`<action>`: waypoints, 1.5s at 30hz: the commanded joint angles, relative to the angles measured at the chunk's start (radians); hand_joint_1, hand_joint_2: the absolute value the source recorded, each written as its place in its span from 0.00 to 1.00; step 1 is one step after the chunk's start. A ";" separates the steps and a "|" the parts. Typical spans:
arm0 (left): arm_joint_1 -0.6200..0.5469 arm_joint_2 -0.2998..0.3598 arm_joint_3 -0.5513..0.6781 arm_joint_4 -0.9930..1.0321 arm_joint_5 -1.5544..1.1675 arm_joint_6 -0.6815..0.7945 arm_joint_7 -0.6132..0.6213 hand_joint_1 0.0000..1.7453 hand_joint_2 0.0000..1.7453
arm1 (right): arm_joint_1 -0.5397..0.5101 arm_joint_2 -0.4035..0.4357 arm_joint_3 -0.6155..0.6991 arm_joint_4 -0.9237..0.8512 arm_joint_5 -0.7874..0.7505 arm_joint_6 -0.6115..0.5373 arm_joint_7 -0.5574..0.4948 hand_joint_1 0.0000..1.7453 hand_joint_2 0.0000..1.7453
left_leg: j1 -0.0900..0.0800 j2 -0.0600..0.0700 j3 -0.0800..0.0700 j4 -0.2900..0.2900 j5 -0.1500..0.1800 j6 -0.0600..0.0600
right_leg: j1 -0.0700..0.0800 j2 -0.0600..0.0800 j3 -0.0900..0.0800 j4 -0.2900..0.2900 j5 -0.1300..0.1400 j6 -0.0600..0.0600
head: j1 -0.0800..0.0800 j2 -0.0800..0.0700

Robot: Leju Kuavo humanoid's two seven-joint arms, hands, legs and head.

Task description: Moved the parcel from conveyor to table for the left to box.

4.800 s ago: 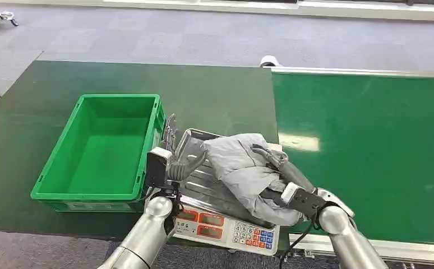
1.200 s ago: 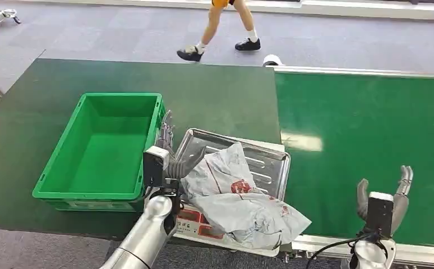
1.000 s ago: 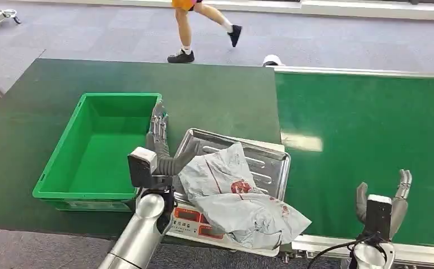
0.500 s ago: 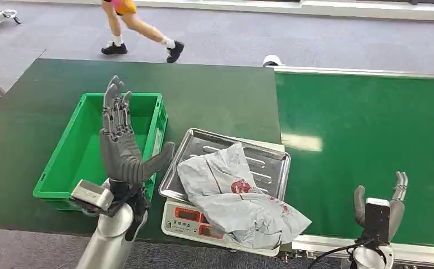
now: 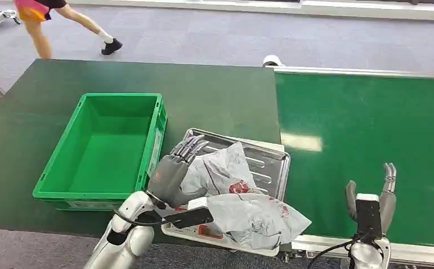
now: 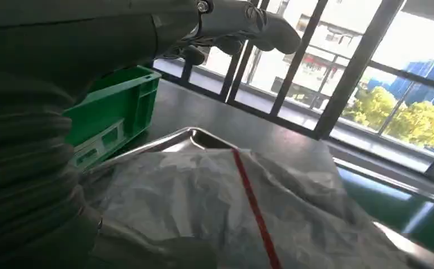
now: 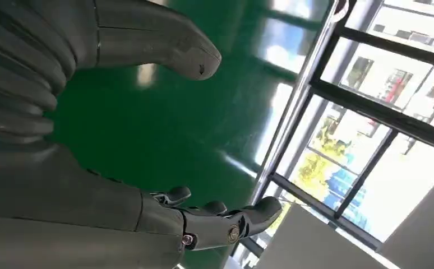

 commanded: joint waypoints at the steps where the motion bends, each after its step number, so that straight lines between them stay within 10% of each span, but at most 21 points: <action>1: -0.056 -0.005 0.000 0.157 -0.049 0.011 0.048 0.00 1.00 | -0.027 -0.003 0.041 0.062 0.000 -0.001 0.004 0.00 1.00 | 0.000 0.001 0.003 -0.001 0.000 0.000 | 0.001 0.000 0.003 -0.002 0.000 -0.001 | 0.000 0.000; 6: -0.064 -0.016 0.009 0.156 -0.057 0.015 0.018 0.00 1.00 | -0.029 0.004 0.034 0.060 0.001 -0.004 0.004 0.00 1.00 | 0.000 0.001 0.003 -0.002 0.000 0.000 | 0.001 -0.001 0.004 -0.003 0.001 -0.001 | 0.000 0.000; 8: -0.059 -0.019 0.009 0.136 -0.031 0.012 -0.028 0.18 1.00 | -0.030 0.008 0.028 0.056 0.005 -0.001 0.004 0.00 1.00 | 0.000 0.001 0.001 -0.001 0.000 0.000 | 0.000 0.000 0.001 -0.001 0.000 -0.001 | 0.000 0.000; 9: -0.058 -0.020 0.007 0.127 -0.024 0.010 -0.037 1.00 1.00 | -0.032 0.009 0.027 0.056 0.007 -0.001 0.004 0.00 1.00 | 0.000 0.001 0.002 -0.002 0.000 0.000 | 0.001 0.000 0.003 -0.002 0.001 -0.001 | 0.000 0.000; 35: -0.061 -0.018 -0.010 0.143 0.054 -0.028 -0.146 1.00 1.00 | -0.048 -0.004 0.044 0.076 -0.010 0.002 0.004 0.00 1.00 | 0.000 0.001 0.002 -0.001 0.000 0.000 | 0.000 0.000 0.002 -0.001 0.000 -0.001 | 0.000 0.000; 45: -0.039 -0.055 0.058 -0.092 0.631 0.468 -0.389 1.00 1.00 | -0.012 0.013 0.029 0.077 -0.010 -0.017 0.004 0.00 1.00 | 0.001 0.000 0.000 0.000 0.000 0.000 | 0.001 0.000 0.001 -0.001 0.000 -0.001 | 0.000 0.000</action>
